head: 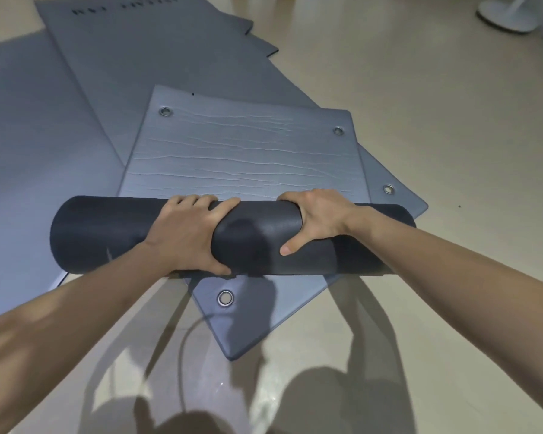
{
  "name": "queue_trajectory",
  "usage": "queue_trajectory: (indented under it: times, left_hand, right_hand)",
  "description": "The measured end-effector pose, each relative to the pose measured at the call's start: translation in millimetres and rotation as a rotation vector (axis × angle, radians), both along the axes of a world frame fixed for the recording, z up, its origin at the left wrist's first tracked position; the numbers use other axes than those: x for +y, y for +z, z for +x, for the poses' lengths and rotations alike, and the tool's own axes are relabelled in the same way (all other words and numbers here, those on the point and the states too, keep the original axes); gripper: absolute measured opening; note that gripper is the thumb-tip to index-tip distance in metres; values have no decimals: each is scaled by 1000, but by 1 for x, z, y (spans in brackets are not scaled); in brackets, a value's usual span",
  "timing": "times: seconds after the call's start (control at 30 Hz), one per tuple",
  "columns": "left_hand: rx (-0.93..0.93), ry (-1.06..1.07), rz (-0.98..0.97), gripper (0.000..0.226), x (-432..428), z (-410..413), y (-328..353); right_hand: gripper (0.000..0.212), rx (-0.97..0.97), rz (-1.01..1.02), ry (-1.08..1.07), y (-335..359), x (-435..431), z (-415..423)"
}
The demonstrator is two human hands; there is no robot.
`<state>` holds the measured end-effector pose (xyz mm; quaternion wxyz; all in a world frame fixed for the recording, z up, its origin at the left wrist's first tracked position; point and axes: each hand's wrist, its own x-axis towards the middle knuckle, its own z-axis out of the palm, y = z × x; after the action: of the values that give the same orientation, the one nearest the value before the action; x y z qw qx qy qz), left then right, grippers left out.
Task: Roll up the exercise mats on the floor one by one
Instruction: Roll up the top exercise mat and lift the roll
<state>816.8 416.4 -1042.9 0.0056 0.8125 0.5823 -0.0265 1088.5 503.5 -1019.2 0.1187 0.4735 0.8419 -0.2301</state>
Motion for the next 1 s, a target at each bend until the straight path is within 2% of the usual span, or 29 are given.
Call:
queue_trajectory:
  times: [0.1, 0.23, 0.37, 0.47, 0.53, 0.63, 0.8, 1.0]
  left_hand:
    - [-11, -12, -168, 129, -1, 0, 16]
    - [3, -51, -420, 119, -24, 16, 36]
    - [0, -94, -519, 99, -59, 39, 38]
    - [-42, -99, -641, 96, -82, 50, 34]
    - [-46, -110, -673, 98, -93, 53, 29]
    - [-76, -83, -703, 104, -92, 51, 26]
    - [-134, -12, -845, 107, -74, 45, 21]
    - [-121, 86, -692, 131, -56, 31, 30]
  right_hand:
    - [91, 40, -115, -42, -2, -11, 4]
    - [61, 118, -429, -93, -5, -39, 21]
    - [63, 133, -677, -106, -11, -67, 39]
    - [73, 76, -834, -95, -18, -87, 47]
    - [73, 71, -856, -86, -22, -101, 52]
    - [67, 117, -705, -94, -14, -115, 57]
    - [74, 168, -234, -41, -12, -141, 56]
    - [91, 120, 327, 103, -12, -195, 47]
